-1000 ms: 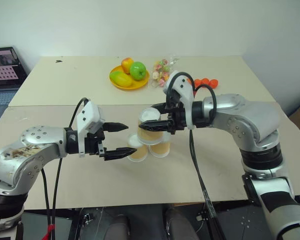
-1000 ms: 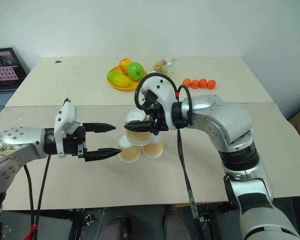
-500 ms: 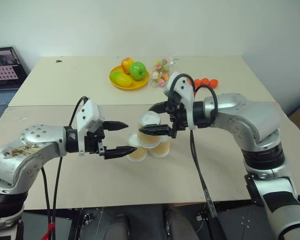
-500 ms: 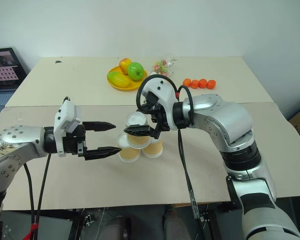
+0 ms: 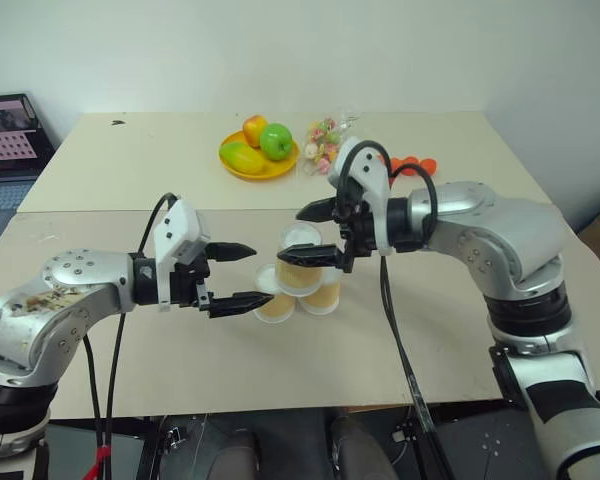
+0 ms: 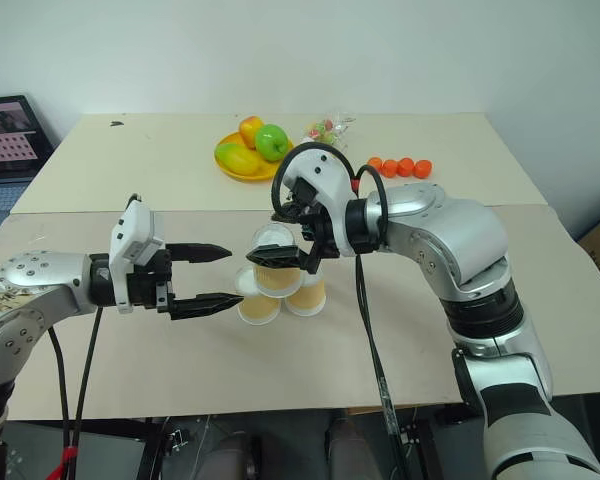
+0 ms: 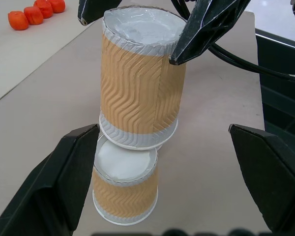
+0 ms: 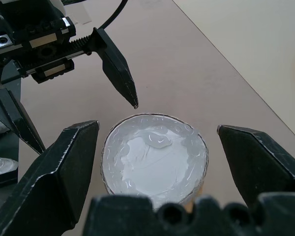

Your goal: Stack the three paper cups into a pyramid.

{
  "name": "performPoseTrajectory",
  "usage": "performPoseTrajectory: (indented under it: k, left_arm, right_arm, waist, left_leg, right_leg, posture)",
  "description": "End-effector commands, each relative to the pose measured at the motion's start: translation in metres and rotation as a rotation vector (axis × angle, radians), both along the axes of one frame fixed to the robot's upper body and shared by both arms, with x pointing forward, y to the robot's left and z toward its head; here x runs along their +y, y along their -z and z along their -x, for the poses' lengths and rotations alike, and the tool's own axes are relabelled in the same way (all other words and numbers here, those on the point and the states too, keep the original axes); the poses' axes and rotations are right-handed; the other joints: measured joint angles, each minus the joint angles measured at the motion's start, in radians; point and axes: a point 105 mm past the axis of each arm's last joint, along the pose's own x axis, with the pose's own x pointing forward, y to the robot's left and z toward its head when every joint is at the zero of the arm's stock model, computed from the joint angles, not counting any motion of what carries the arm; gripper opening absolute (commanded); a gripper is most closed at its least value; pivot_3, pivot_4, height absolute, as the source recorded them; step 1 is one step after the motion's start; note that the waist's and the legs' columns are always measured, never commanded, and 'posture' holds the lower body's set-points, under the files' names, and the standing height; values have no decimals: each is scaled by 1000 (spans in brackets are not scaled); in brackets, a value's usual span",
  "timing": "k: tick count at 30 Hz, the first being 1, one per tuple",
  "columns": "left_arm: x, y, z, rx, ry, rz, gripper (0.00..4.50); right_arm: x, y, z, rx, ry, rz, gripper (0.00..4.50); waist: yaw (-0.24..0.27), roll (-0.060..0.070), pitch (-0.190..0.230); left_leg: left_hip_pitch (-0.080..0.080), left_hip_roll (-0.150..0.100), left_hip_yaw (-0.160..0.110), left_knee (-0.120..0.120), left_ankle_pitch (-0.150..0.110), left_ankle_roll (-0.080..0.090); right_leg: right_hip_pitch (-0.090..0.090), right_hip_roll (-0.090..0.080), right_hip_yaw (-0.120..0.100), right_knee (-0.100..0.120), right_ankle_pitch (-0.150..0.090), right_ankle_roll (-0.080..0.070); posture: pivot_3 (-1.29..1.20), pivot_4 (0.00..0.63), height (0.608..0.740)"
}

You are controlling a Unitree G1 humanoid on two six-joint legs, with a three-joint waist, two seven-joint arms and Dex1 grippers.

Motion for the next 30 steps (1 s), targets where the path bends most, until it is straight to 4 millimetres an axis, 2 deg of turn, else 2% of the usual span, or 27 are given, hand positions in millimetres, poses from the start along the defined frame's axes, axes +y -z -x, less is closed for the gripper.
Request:
performPoseTrajectory:
  k: [1,10,12,14,16,19,22,23,24,25,26,30]
  left_arm:
    - [-3,-8,1,-42,17,3,4500]
    - [-2,-6,-1,-37,21,7,4500]
    - [-3,-6,-1,-37,21,8,4500]
    - [-2,-12,-2,-49,12,48,4500]
    - [-1,-15,-2,-53,9,70,4500]
    - [13,-26,-6,-69,-34,95,4500]
    - [16,-30,-6,-75,-42,116,4500]
    - [24,-35,-10,-87,-92,122,4500]
    - [31,-39,-13,-96,-131,128,4500]
    - [38,-44,-13,-98,-163,147,4500]
    - [44,-46,-12,-99,-184,158,4500]
    - [60,-36,-6,-71,-225,81,4500]
  right_arm:
    - [-3,-23,3,-67,-8,-34,4474]
    - [-6,-27,1,-71,2,-30,4474]
    - [-11,-36,-3,-75,19,-49,4474]
    - [-18,-57,-7,-81,35,-107,4474]
    - [-21,-66,-8,-83,39,-131,4474]
    - [-43,-93,-19,-143,104,-164,4474]
    - [-52,-99,-21,-161,121,-161,4474]
    - [-79,-100,-22,-217,152,-124,4474]
    - [-99,-98,-20,-253,169,-81,4474]
    - [-121,-88,-8,-253,140,-30,4474]
    - [-134,-77,4,-236,102,13,4474]
    - [-153,-46,33,-118,26,39,4474]
  waist:
    - [0,0,0]
    - [0,0,0]
    - [0,0,0]
    - [0,0,0]
    - [1,0,0]
    - [1,0,0]
    - [1,0,0]
    - [1,0,0]
    - [6,0,0]
    - [14,0,0]
    - [25,0,0]
    - [26,0,0]
  left_leg:
    - [0,0,0,0,0,0]
    - [0,0,0,0,0,0]
    - [0,0,0,0,0,0]
    - [0,0,0,0,0,0]
    - [0,0,0,1,0,0]
    - [0,0,0,0,0,0]
    - [-1,0,0,0,0,0]
    - [-1,0,0,0,0,0]
    - [-1,0,0,0,0,0]
    - [-2,0,0,0,0,0]
    - [-4,0,-3,0,0,0]
    - [-4,-1,-2,0,-2,3]
  right_leg:
    - [0,0,0,0,0,0]
    - [0,0,0,0,0,0]
    - [0,0,0,0,0,0]
    - [0,0,0,0,0,0]
    - [0,0,0,0,0,0]
    - [0,0,0,0,0,0]
    - [0,0,0,-1,0,0]
    - [0,0,0,-1,0,0]
    - [0,0,0,-1,0,0]
    - [-1,0,-1,-2,0,0]
    - [-1,-1,-4,-3,0,0]
    - [0,-3,-4,-5,-1,1]
  posture:
    - [0,150,734]
    - [0,150,734]
    - [0,150,734]
    - [0,150,734]
    - [0,150,734]
    - [0,150,734]
    - [0,150,734]
    - [0,150,734]
    - [0,150,734]
    - [0,150,734]
    - [0,150,734]
    - [0,150,734]
